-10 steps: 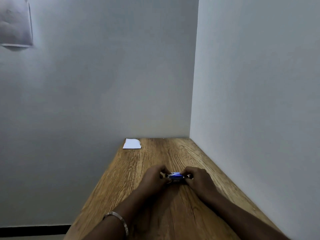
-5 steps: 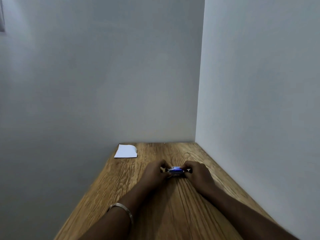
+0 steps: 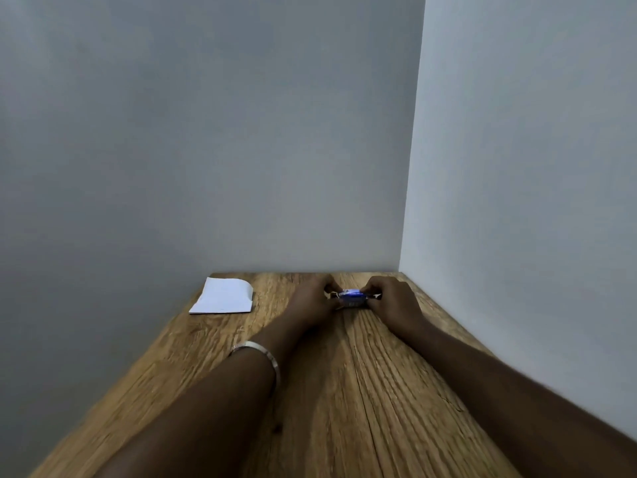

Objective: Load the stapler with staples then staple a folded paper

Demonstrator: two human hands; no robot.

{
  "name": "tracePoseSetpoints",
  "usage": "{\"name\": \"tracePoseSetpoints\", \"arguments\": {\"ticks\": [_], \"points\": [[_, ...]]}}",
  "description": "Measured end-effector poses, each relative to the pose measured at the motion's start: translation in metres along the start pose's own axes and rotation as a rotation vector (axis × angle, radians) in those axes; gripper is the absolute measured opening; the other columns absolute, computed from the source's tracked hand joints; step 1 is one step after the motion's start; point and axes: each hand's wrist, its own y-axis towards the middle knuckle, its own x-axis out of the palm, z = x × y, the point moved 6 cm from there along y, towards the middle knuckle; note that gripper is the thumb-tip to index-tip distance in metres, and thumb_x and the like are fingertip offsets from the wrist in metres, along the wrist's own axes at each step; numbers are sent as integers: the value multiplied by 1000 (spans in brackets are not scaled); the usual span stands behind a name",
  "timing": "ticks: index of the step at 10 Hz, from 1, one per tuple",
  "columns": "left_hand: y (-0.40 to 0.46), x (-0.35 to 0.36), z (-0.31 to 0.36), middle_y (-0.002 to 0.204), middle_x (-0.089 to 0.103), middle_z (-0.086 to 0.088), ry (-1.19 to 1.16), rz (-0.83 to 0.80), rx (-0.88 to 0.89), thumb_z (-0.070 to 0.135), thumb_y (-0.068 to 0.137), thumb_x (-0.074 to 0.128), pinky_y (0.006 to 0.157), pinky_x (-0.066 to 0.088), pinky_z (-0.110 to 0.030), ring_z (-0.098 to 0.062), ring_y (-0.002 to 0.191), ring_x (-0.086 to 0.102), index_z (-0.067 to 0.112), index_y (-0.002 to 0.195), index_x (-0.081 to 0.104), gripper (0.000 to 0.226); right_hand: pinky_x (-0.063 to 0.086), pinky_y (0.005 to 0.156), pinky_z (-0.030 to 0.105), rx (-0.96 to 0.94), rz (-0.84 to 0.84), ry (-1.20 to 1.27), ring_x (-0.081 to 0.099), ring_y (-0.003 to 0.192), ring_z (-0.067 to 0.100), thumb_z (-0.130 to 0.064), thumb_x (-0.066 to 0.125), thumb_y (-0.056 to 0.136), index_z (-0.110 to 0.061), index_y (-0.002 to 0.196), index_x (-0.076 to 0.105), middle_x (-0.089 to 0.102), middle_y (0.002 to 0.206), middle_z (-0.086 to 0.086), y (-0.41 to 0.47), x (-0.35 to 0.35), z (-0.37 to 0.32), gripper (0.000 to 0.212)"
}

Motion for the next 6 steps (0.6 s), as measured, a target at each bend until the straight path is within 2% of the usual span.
{"name": "tracePoseSetpoints", "arguments": {"ticks": [1,2,4,5,6], "points": [[22,6,-9,111,66,0,-3,23,-5,26,83,74,84,55,-35,-17,98,61,22,102,66,21,53,86,34,-6,5,9,66,98,21,-10,74,82,-17,105,73,74,107,5,20,6,8,23],[38,13,-15,112,67,-3,11,45,-7,25,85,73,82,53,-32,-18,98,62,20,104,66,21,47,80,28,-28,-33,-20,63,96,19,-9,70,84,-16,111,68,71,111,6,34,17,14,28],[50,18,-20,115,67,-7,4,65,-17,22,85,73,85,54,-35,-22,102,61,18,107,66,23,49,88,32,-22,-71,-16,62,105,22,-8,66,88,-17,120,61,68,120,8,46,27,22,33],[48,18,-20,118,67,-7,-23,62,-36,20,86,72,88,55,-38,-22,104,61,18,111,63,27,50,96,37,-15,-81,-17,61,115,26,-9,66,89,-18,132,52,65,128,11,43,28,21,46],[47,19,-22,122,64,-10,-91,54,-81,21,86,73,88,55,-38,-24,104,62,17,122,53,41,48,102,41,14,-74,9,56,124,31,-8,65,91,-21,147,34,58,139,15,42,29,20,65]]}}
